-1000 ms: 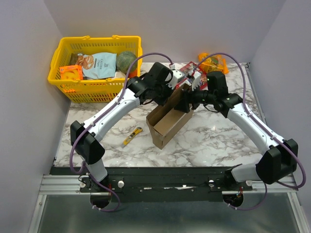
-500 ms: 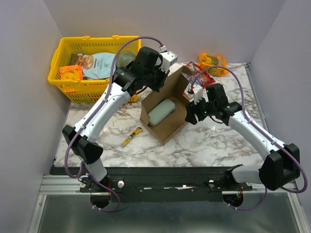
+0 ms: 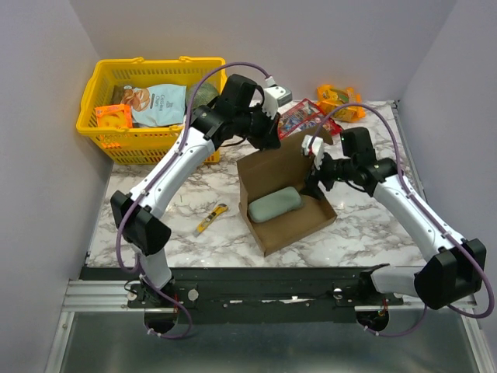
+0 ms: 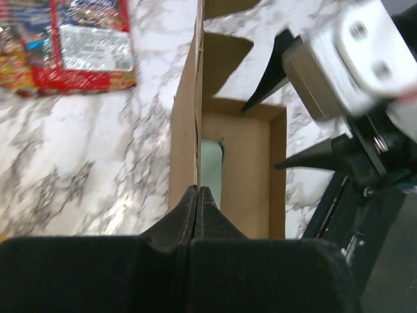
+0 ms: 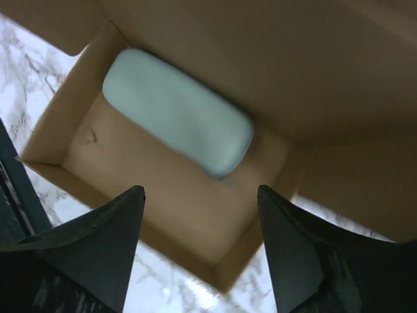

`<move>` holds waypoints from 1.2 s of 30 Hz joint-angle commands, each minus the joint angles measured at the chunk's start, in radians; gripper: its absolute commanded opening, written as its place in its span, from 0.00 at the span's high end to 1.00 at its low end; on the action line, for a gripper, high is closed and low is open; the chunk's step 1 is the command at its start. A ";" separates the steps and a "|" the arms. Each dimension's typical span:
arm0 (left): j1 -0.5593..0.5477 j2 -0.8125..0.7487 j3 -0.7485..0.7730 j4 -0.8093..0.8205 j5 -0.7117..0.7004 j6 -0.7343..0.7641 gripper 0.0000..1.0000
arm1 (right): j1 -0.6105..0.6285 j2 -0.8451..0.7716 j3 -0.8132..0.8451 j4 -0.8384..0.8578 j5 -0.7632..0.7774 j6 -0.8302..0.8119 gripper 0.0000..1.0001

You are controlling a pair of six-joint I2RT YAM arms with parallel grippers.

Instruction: Unpack the express box

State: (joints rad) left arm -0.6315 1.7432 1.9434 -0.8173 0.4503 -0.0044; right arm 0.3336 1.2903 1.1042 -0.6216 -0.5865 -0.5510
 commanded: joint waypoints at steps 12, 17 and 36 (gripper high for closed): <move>0.099 0.184 0.149 0.187 0.502 -0.163 1.00 | 0.166 -0.048 -0.303 0.178 -0.035 -0.808 0.06; 0.105 0.190 0.143 0.211 0.519 -0.197 1.00 | 0.231 0.052 -0.326 0.308 0.028 -0.808 0.06; 0.115 0.202 0.144 0.259 0.547 -0.236 1.00 | 0.329 0.356 -0.360 0.457 0.391 -0.791 0.19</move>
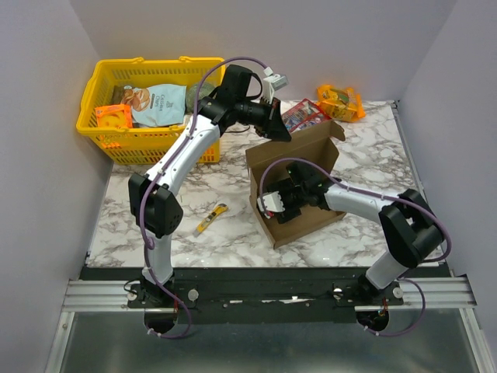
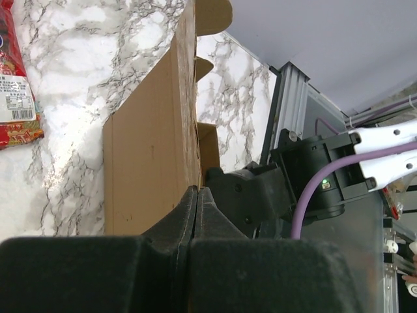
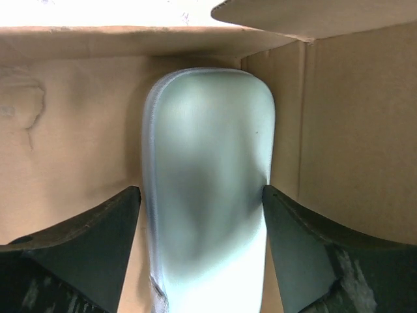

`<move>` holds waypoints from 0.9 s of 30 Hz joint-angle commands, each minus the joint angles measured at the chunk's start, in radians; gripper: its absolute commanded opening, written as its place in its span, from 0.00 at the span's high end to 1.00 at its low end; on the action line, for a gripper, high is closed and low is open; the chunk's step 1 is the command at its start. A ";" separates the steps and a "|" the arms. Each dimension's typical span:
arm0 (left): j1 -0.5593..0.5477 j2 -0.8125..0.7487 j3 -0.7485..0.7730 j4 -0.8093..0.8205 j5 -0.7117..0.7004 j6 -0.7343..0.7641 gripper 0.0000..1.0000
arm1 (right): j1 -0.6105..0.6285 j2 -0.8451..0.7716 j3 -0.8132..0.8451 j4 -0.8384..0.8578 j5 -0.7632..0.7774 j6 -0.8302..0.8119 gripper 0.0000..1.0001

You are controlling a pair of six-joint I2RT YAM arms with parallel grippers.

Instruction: Unpack the express box

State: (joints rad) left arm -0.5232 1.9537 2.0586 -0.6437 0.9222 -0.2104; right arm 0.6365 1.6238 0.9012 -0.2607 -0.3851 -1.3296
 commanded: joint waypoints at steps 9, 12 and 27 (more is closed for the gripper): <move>0.018 0.002 0.006 0.075 0.055 -0.024 1.00 | 0.028 -0.137 -0.216 0.265 0.307 0.073 0.61; 0.026 0.004 0.003 0.058 0.034 -0.009 1.00 | 0.028 -0.302 -0.159 0.102 0.215 0.137 0.61; 0.034 0.125 0.234 0.071 -0.062 0.023 1.00 | 0.028 -0.625 -0.027 -0.327 -0.153 0.342 0.60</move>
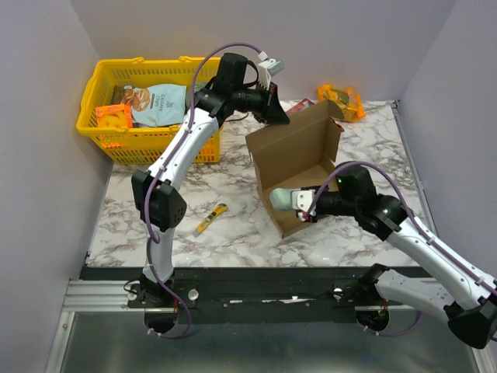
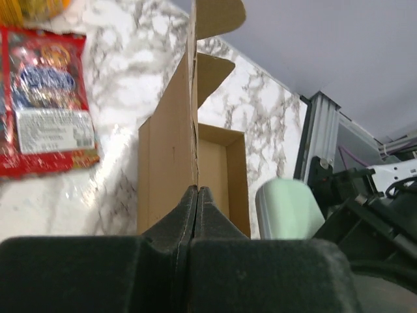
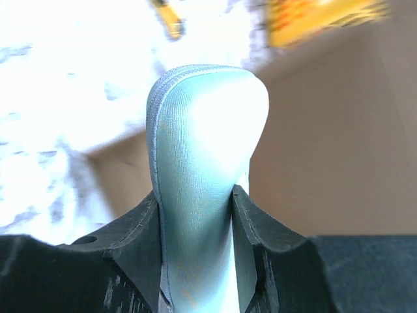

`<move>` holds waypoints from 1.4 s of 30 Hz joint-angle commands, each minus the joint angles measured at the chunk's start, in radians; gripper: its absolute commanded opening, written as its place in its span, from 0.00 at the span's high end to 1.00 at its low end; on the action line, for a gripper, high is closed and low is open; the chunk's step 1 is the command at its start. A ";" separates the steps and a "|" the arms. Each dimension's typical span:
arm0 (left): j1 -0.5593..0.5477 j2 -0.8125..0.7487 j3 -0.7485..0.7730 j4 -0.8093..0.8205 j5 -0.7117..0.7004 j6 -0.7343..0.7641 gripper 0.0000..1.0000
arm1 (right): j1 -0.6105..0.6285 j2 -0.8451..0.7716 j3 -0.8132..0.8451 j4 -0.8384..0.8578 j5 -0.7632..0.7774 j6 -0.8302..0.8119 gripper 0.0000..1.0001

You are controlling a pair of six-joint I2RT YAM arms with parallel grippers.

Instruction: Unpack the express box

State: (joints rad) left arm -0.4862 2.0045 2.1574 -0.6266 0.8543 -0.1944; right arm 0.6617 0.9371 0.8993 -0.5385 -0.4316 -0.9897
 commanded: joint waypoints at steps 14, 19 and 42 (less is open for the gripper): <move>-0.023 0.136 0.190 0.102 -0.159 0.062 0.02 | 0.052 0.390 0.119 0.056 -0.203 -0.095 0.58; -0.002 0.035 0.222 0.055 -0.279 0.113 0.02 | 0.099 0.494 0.202 0.187 -0.223 0.170 0.57; 0.034 -0.286 0.024 -0.054 -0.659 0.260 0.01 | 0.134 0.816 0.529 0.406 -0.206 1.164 0.56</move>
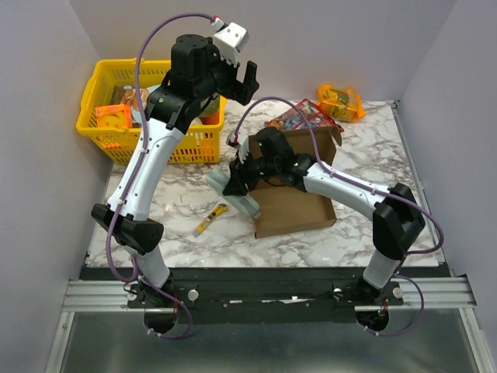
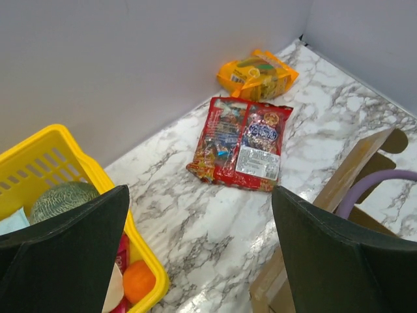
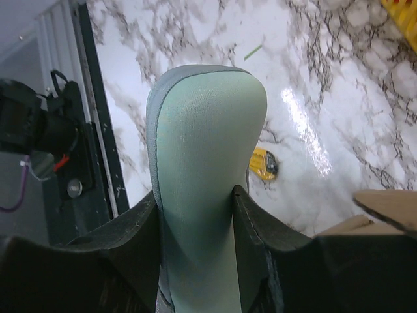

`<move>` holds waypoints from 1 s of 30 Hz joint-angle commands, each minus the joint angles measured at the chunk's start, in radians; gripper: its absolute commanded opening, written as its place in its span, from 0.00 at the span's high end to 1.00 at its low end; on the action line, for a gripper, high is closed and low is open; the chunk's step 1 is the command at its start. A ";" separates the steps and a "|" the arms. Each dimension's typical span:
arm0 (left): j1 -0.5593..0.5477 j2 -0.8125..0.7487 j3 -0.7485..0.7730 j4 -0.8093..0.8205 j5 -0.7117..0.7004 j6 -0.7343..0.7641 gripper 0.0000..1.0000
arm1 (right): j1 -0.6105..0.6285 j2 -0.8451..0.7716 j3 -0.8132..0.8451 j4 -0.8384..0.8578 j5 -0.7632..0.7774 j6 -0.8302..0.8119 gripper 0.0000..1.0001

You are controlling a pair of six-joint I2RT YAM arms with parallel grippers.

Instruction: Unpack the express box

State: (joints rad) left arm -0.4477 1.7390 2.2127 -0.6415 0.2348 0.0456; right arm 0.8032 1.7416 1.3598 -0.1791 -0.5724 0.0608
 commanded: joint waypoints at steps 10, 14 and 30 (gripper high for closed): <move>0.001 -0.070 -0.110 -0.047 -0.063 0.059 0.02 | -0.016 -0.169 -0.020 -0.255 -0.034 -0.321 0.81; 0.018 -0.056 -0.099 -0.046 -0.020 0.040 0.01 | -0.076 -0.344 -0.145 -0.506 0.115 -0.558 0.84; 0.027 0.017 -0.025 -0.046 0.018 0.051 0.02 | -0.791 -0.725 -0.545 -0.737 0.454 -0.850 0.90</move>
State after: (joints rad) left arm -0.4244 1.7390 2.1563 -0.6849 0.2028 0.1001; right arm 0.2356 0.9722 0.8303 -0.9302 -0.1970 -0.7231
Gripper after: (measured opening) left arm 0.985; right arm 0.480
